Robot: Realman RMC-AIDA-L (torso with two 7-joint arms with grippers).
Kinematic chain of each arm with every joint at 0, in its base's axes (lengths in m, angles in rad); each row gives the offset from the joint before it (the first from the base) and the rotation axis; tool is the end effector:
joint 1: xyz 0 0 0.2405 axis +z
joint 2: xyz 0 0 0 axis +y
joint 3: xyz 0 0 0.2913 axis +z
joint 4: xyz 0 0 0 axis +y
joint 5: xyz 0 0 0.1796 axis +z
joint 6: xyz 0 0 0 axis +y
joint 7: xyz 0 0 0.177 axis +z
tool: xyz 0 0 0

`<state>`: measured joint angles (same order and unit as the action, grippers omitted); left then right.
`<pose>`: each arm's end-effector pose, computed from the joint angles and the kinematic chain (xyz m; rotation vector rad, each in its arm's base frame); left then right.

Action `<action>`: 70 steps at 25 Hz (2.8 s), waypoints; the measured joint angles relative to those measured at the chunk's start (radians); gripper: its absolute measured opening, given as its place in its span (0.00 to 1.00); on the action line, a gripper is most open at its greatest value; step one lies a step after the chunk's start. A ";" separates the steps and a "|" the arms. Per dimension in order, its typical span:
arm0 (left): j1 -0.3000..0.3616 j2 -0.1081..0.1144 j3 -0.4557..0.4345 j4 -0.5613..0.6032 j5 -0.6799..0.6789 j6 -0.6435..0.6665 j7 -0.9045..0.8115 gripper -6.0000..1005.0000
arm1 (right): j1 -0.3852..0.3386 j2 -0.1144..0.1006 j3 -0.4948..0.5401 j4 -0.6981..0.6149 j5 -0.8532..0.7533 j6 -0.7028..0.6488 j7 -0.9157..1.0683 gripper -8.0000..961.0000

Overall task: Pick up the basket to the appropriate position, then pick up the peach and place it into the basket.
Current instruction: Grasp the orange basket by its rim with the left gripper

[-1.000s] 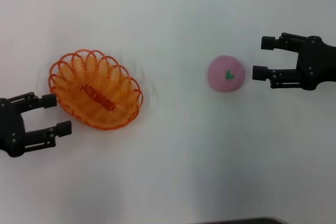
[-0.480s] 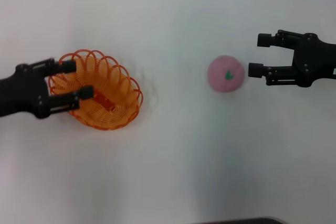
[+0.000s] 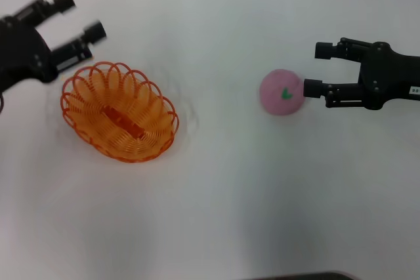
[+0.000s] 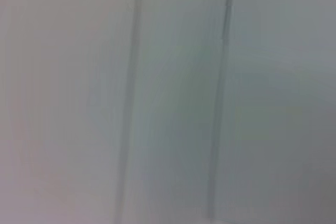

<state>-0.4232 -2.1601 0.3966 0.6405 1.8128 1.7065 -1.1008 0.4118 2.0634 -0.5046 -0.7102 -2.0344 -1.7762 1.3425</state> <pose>-0.2549 0.3122 -0.0139 -2.3293 -0.4280 -1.0895 0.2835 0.2903 -0.0118 -2.6589 0.6603 0.8403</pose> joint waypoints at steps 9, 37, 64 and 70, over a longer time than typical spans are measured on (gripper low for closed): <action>0.016 -0.005 -0.002 -0.193 -0.301 -0.099 0.220 0.79 | 0.004 0.009 0.001 0.001 0.000 0.000 -0.006 0.98; 0.031 -0.003 0.203 -0.023 -0.354 -0.407 -0.176 0.78 | 0.015 0.009 -0.002 0.023 -0.001 0.020 -0.023 0.98; -0.225 0.045 0.507 0.714 0.832 -0.090 -1.282 0.78 | 0.008 0.009 0.006 0.023 0.002 0.039 -0.036 0.98; -0.318 0.051 0.554 0.691 0.996 0.017 -1.303 0.78 | 0.010 0.009 0.006 0.023 0.003 0.039 -0.036 0.98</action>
<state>-0.7416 -2.1092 0.9502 1.3312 2.8087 1.7239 -2.4034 0.4216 2.0724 -0.4985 -0.6873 -2.0311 -1.7372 1.3069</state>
